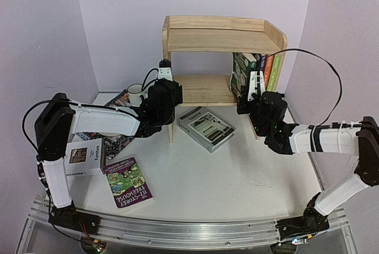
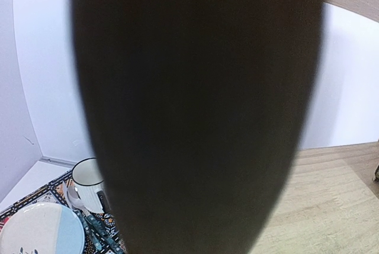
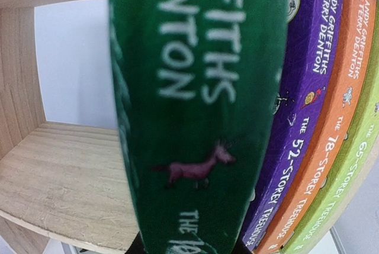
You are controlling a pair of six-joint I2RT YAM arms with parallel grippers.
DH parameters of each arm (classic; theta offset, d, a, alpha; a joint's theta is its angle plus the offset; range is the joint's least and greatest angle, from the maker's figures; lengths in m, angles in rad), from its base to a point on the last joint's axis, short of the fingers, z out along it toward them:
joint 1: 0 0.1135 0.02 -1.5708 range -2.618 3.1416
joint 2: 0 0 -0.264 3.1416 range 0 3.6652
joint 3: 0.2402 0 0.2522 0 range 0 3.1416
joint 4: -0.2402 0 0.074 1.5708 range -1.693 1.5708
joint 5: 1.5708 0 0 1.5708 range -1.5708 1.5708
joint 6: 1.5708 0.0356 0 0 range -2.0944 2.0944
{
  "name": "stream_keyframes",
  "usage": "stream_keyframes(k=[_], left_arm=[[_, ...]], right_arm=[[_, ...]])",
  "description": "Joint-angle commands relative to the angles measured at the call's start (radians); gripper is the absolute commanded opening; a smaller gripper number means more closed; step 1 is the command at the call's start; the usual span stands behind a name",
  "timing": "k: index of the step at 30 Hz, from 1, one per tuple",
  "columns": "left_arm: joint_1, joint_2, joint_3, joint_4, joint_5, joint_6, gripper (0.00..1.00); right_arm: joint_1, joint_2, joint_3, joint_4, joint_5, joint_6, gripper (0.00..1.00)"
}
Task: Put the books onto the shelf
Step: Place the book on the shelf.
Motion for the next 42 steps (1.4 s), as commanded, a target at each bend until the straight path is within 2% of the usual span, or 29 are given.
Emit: stream_keyframes(k=[1, 14, 17, 24, 26, 32, 35, 38, 42], left_arm=[[0.022, -0.089, -0.007, -0.006, -0.098, -0.003, 0.0], [0.023, -0.084, -0.004, -0.006, -0.099, -0.01, 0.0], [0.023, -0.083, -0.004, -0.006, -0.099, -0.013, 0.0], [0.022, -0.085, -0.009, -0.006, -0.102, -0.013, 0.0], [0.023, -0.084, -0.009, -0.006, -0.102, -0.013, 0.0], [0.023, -0.085, -0.009, -0.006, -0.102, -0.014, 0.0], [0.021, -0.086, -0.009, -0.007, -0.1, -0.016, 0.0], [0.022, -0.087, -0.009, -0.006, -0.099, -0.016, 0.0], [0.022, -0.09, -0.014, -0.006, -0.101, -0.018, 0.0]], right_arm=[[-0.026, 0.014, 0.097, 0.182, 0.056, 0.015, 0.0], [-0.069, 0.082, 0.239, 0.004, 0.135, 0.1, 0.0], [-0.071, 0.085, 0.245, -0.021, 0.143, 0.131, 0.05], [-0.086, 0.073, 0.262, -0.12, 0.179, 0.21, 0.04], [-0.086, 0.071, 0.262, -0.139, 0.162, 0.229, 0.07], [-0.085, 0.045, 0.236, -0.15, 0.122, 0.233, 0.28], [-0.085, 0.028, 0.226, -0.157, 0.115, 0.231, 0.29], [-0.085, 0.011, 0.213, -0.174, 0.087, 0.225, 0.39], [-0.083, -0.006, 0.194, -0.184, 0.08, 0.222, 0.4]])
